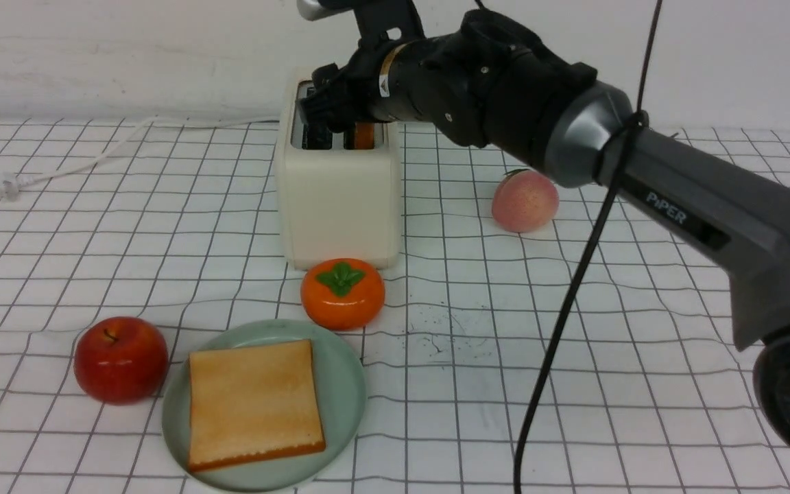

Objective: Take toasted bread from bread machine on white checkered table place on plate.
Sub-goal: 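Grasp the toast slice in the toaster and pull it up out of the slot with the right gripper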

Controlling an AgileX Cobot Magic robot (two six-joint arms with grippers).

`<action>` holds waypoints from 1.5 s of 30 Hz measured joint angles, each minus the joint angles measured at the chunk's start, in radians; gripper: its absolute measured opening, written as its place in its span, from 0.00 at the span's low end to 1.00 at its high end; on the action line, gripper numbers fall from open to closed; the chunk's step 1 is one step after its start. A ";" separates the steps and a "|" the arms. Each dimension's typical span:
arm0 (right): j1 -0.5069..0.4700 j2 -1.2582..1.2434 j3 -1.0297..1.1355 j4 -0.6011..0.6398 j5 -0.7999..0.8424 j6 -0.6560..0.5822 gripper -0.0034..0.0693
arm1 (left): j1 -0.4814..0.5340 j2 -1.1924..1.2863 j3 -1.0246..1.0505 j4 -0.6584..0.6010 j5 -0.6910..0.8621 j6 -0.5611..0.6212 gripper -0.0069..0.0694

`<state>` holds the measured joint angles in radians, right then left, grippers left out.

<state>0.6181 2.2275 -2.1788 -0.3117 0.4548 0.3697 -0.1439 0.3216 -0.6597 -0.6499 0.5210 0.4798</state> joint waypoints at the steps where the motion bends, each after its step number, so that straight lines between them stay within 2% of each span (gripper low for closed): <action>1: 0.000 -0.003 0.000 0.001 0.010 0.010 0.73 | 0.000 0.000 0.000 0.000 0.001 0.000 0.07; 7: 0.000 -0.061 0.000 0.024 0.058 0.088 0.73 | 0.000 0.000 0.000 0.000 0.001 0.000 0.07; 11: 0.000 -0.065 -0.003 0.024 0.058 0.099 0.73 | 0.000 0.000 0.000 0.000 0.001 0.000 0.07; 19: 0.000 0.007 -0.003 0.001 -0.056 0.108 0.73 | 0.000 0.000 0.000 0.000 0.001 0.000 0.07; 26: -0.015 0.050 -0.003 -0.036 -0.063 0.123 0.72 | 0.000 0.000 0.000 0.000 0.005 0.000 0.07; 30: -0.020 0.063 -0.003 -0.041 -0.062 0.137 0.66 | 0.000 0.000 0.000 0.000 0.007 0.000 0.07; 32: -0.020 0.065 -0.003 -0.041 -0.072 0.138 0.56 | 0.000 0.000 0.000 0.000 0.007 0.000 0.07; 36: -0.019 0.065 -0.003 -0.041 -0.080 0.138 0.43 | 0.000 0.000 0.000 0.000 0.008 0.000 0.07; 38: -0.019 0.065 -0.003 -0.041 -0.080 0.138 0.31 | 0.000 0.000 0.000 0.000 0.008 0.000 0.07; 39: -0.019 0.065 -0.003 -0.041 -0.080 0.138 0.31 | 0.000 0.000 0.000 0.000 0.008 0.000 0.07; 41: -0.019 0.065 -0.003 -0.042 -0.080 0.139 0.22 | 0.000 0.000 0.000 0.000 0.008 0.000 0.07; 45: -0.019 0.066 -0.003 -0.043 -0.092 0.139 0.22 | 0.000 0.000 0.000 0.000 0.009 0.000 0.07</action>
<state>0.5989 2.2933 -2.1821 -0.3546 0.3626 0.5083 -0.1439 0.3216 -0.6597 -0.6499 0.5302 0.4798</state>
